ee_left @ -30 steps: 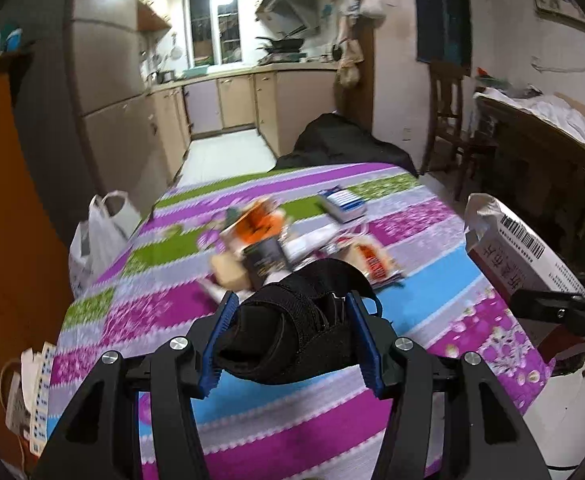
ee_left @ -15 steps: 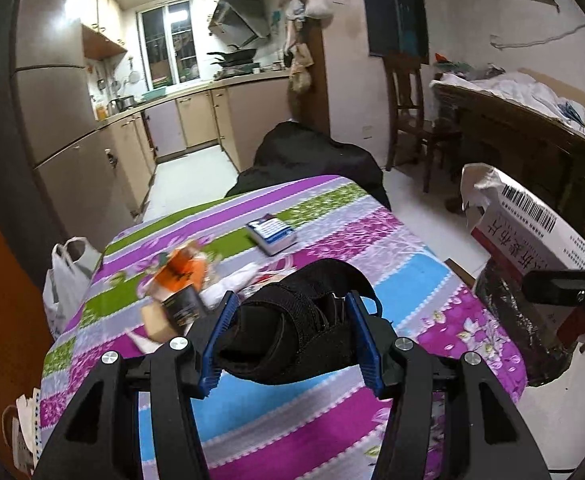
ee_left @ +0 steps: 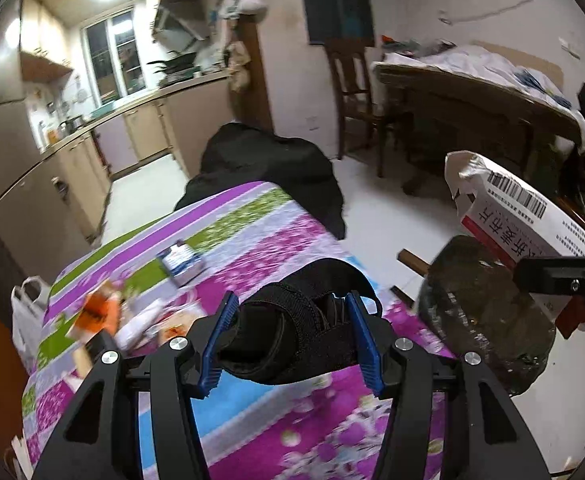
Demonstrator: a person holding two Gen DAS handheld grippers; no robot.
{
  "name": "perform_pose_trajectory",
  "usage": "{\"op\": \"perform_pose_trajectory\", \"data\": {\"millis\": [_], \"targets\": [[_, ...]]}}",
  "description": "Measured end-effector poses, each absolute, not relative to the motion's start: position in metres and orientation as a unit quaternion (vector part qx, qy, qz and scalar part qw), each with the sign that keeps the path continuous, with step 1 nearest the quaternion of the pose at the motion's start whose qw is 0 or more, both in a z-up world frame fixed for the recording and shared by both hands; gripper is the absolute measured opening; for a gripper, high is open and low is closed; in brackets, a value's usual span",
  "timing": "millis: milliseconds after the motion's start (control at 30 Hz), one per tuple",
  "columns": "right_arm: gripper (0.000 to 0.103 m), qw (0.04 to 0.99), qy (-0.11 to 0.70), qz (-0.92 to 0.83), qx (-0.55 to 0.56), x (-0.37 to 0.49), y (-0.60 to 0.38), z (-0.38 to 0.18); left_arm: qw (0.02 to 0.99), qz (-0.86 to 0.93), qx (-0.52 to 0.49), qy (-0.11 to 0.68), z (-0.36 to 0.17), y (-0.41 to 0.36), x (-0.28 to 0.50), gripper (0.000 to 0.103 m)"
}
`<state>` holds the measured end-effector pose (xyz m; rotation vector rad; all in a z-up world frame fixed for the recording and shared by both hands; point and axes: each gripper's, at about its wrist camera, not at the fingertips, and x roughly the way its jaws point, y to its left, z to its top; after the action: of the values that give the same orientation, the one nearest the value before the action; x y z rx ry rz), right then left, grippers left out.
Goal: Collect trash
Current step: 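Carry the box and cloth over the trash bag and open both grippers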
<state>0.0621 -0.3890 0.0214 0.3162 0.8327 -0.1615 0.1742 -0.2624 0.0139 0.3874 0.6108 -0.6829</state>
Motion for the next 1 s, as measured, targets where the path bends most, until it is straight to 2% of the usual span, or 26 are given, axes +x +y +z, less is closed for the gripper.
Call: {"op": "perform_pose_trajectory", "data": {"millis": [367,733,1000], "targets": [[0.035,0.876,0.417,-0.169,0.170,0.024,-0.470,0.010,0.832,-0.408,0.242,0.286,-0.002,-0.370,0.148,0.056],[0.035,0.825,0.488,-0.225,0.174,0.001,-0.533,-0.009,0.755,-0.501,0.285,0.312,-0.032,-0.476,0.126,0.056],[0.035,0.805,0.508,-0.212,0.222,-0.001,-0.554,-0.024,0.711,-0.545,0.316,0.314,-0.058,-0.518,0.110,0.056]]}}
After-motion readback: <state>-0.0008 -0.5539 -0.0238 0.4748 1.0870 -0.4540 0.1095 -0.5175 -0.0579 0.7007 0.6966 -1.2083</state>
